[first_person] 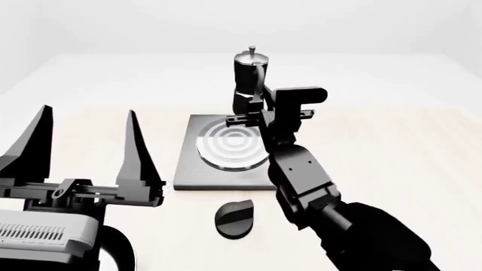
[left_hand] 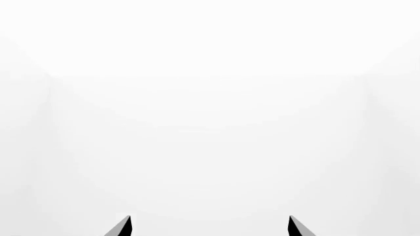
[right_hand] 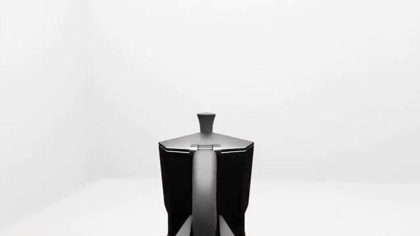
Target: Turn on the stove and put the moka pot on it.
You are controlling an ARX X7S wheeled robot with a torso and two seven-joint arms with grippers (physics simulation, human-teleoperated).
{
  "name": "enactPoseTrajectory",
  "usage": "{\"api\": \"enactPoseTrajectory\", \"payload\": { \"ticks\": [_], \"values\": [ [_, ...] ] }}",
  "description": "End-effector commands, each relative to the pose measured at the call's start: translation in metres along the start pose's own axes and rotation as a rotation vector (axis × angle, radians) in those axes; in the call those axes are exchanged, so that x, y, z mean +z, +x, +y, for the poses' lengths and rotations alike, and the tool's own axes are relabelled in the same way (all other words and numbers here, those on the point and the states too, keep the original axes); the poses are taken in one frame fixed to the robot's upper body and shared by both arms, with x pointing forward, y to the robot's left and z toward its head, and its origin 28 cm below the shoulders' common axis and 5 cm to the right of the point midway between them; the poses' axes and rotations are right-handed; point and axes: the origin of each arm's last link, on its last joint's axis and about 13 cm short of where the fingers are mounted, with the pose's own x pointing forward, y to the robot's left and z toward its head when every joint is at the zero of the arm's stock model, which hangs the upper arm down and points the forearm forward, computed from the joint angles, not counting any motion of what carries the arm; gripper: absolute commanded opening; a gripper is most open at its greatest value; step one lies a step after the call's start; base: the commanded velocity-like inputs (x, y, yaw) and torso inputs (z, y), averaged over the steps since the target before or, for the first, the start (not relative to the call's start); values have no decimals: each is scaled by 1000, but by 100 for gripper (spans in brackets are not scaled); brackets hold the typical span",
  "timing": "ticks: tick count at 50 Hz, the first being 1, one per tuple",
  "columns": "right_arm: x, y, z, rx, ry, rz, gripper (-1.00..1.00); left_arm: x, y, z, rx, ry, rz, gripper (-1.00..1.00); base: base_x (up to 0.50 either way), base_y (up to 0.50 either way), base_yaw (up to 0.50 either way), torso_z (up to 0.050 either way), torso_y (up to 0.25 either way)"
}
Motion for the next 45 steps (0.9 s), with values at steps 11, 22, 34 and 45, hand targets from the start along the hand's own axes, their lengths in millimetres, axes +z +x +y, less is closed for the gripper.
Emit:
{"api": "enactPoseTrajectory", "payload": {
  "ticks": [11,22,34,45],
  "values": [
    [1,-6,17,80,-33,-119,-100,0,-6,2,16,0,3,100,0,0,0,0,2],
    [2,-5,15,42,-49,-122,-100,-3,-8,1,7,6,23,100,0,0,0,1,1],
    [-2,-8,16,42,-49,-123,-100,-3,-8,1,-2,12,25,100,0,0,0,0,-25],
    [3,-4,16,47,-44,-129,-100,-2,-7,1,-2,13,24,100,0,0,0,0,-78]
  ]
}}
